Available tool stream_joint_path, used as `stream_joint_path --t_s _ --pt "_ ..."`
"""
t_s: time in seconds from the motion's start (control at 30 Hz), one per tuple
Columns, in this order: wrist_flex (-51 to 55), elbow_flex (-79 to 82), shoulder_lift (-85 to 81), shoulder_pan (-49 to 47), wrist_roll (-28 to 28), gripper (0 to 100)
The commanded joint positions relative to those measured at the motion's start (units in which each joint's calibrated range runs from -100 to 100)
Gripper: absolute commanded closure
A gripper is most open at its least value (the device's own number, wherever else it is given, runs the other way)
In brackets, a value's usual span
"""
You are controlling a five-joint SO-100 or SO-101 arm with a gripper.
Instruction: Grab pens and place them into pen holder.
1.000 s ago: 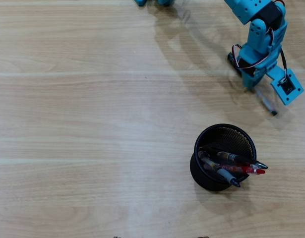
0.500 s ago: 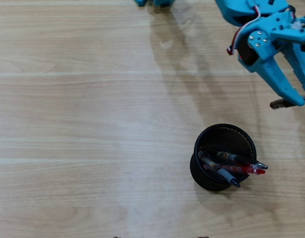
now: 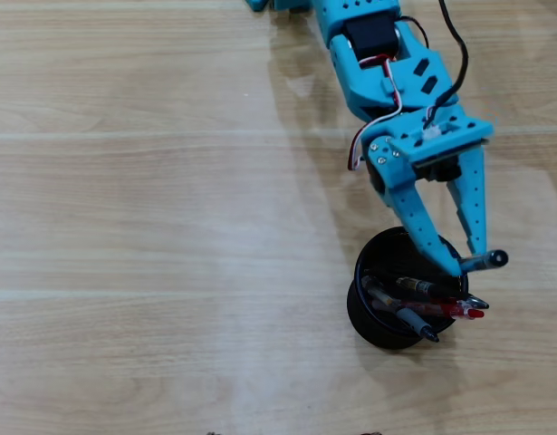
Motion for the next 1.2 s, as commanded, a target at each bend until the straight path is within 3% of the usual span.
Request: stream_joint_path --t_s 0.0,0.53,0.6,0.67,0.83,0.9,1.0,1.17 --pt "-1.15 -1.22 0.10 0.98 -0.28 98" --pt "-1.15 -1.22 -0.24 3.08 2.54 92" --pt "1.34 -1.40 -1.93 3.08 6.41 92" --pt "13.55 -2.67 -7.00 2.76 12.79 92" --pt "72.25 -1.04 -27.80 4.13 31.19 91" --pt "89.95 5.21 -36.08 7.27 36.73 91" --pt "102.50 17.52 -51.38 10.34 40.60 91" --pt "102.76 46.49 -84.60 11.71 41.33 91"
